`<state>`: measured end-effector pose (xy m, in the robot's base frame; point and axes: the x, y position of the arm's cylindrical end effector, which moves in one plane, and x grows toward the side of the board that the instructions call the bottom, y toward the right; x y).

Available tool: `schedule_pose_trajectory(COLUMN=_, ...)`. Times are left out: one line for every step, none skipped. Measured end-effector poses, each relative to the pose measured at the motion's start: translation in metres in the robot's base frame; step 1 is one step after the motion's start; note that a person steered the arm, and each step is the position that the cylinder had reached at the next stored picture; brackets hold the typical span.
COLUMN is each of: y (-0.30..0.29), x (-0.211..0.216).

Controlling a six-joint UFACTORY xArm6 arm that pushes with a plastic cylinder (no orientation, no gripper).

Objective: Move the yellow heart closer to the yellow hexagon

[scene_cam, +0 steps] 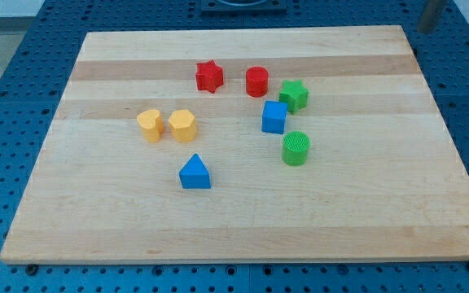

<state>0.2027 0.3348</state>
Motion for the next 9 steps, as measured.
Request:
schedule_pose_trajectory(y=0.0, x=-0.001)
schedule_pose_trajectory(y=-0.019, x=-0.001)
schedule_pose_trajectory(y=-0.089, x=0.003)
schedule_pose_trajectory(y=-0.15, x=0.003)
schedule_pose_trajectory(y=-0.221, x=0.006)
schedule_pose_trajectory(y=-0.292, x=0.009)
schedule_pose_trajectory(y=-0.361, x=0.021)
schedule_pose_trajectory(y=-0.416, x=0.045)
schedule_pose_trajectory(y=-0.463, x=0.079)
